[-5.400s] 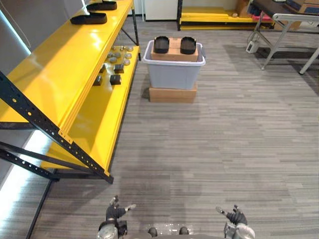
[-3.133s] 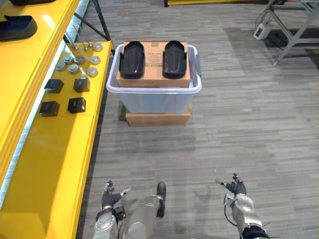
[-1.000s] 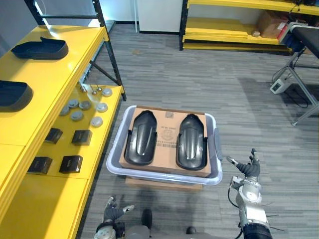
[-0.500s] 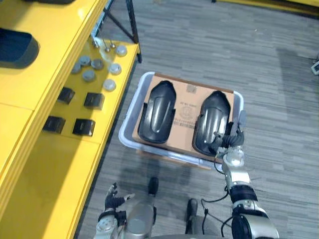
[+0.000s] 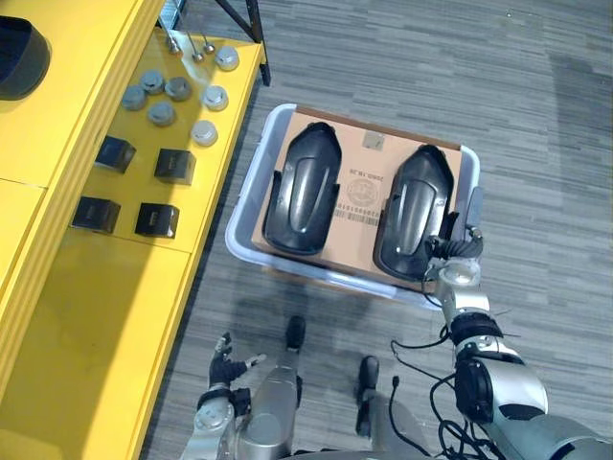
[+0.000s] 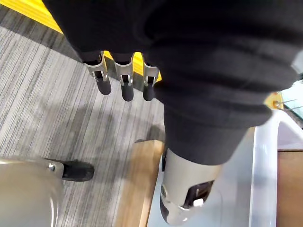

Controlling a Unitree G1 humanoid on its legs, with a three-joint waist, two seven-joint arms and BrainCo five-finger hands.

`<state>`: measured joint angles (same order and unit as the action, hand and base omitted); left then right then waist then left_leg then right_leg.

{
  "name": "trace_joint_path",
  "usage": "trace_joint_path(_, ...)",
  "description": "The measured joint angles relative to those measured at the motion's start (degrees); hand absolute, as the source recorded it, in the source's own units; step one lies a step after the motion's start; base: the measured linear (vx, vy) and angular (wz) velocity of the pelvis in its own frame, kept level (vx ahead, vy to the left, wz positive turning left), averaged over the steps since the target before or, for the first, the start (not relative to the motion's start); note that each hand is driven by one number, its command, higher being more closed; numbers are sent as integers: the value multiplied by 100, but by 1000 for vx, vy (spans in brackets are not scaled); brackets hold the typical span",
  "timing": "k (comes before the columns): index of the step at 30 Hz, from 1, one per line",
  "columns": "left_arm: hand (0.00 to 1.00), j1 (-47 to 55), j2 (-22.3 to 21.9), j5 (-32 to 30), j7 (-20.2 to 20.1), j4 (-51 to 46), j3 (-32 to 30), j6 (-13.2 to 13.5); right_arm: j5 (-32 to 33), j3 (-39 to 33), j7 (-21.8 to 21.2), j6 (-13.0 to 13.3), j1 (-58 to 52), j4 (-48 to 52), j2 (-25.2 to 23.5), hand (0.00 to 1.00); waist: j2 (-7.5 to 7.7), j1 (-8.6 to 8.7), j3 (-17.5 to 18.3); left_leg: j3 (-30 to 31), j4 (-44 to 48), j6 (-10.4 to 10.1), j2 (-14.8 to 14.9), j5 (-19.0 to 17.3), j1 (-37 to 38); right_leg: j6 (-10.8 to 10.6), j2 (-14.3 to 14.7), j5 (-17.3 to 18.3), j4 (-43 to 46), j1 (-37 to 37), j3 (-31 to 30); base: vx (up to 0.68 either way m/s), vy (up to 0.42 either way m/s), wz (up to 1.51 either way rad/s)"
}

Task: Walk over and take plastic housings, then place them on the shelf

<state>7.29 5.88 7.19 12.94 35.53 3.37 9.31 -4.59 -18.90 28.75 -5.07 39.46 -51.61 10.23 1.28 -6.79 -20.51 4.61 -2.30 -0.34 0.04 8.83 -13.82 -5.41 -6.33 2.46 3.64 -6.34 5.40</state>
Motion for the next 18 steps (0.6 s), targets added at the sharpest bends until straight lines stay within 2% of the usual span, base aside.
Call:
trace_joint_path(4, 0, -13, 3, 1, 0, 1, 12, 0, 17, -67, -18, 7, 0, 1, -2, 100, 61, 9, -84, -16, -189, -10, -4, 96, 115, -1, -2, -1, 3, 13, -16, 3, -3, -1)
trace_joint_path(13, 0, -13, 6, 3, -2, 0, 54, -1, 179, -49, -42, 92, -164, 142, -48, 100, 77, 1, -98, -7, -307, -10, -1, 165, 256, -4, -22, 1, 17, 67, -10, 0, 0, 0)
trace_joint_path(18, 0, -11, 4, 2, -5, -39, 60, -5, 178, -24, -43, 137, -647, 1035, -199, 100, 78, 3, -98, 24, -309, -10, -5, 165, 274, -15, -36, 8, 1, 102, 36, -12, -10, 4)
